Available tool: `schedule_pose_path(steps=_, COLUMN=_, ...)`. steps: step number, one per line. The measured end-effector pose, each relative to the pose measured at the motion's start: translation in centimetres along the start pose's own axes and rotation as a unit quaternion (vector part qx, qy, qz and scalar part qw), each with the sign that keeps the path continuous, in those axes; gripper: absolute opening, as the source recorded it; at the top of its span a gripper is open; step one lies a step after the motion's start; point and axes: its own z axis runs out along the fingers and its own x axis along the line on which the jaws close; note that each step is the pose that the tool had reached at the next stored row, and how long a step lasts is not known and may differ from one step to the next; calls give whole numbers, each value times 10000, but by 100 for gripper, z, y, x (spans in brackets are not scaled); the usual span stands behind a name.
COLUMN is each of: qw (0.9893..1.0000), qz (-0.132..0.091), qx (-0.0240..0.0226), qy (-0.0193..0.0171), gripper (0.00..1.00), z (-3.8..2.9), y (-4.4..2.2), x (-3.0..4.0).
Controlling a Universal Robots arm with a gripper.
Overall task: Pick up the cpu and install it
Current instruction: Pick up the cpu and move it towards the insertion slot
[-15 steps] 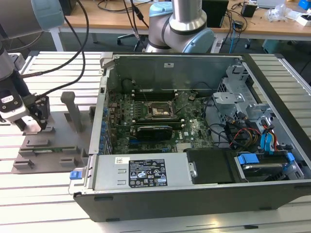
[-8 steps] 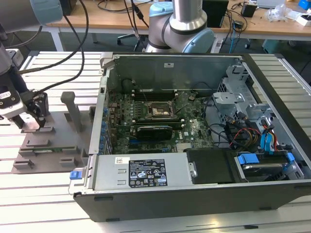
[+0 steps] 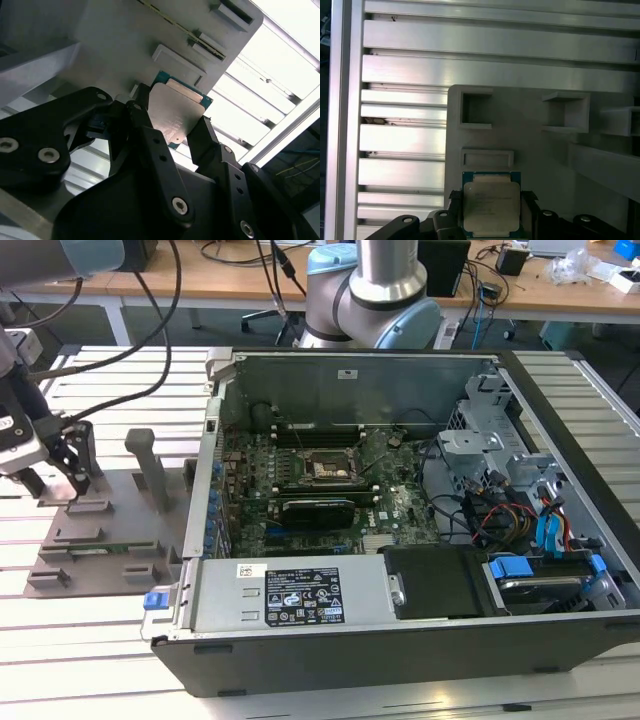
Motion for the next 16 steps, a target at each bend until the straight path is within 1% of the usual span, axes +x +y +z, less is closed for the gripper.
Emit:
schedule_pose_path(steps=4, qw=10000, qz=0, qx=0, qy=0, gripper=55, z=-51, y=-1, x=-1)
schedule_pose_path(steps=5, qw=10000, qz=0, qx=0, qy=0, gripper=55, z=-75, y=-2, x=-2)
schedule_pose_path(steps=16, qw=10000, qz=0, qx=0, qy=0, gripper=55, z=-245, y=-6, x=-6)
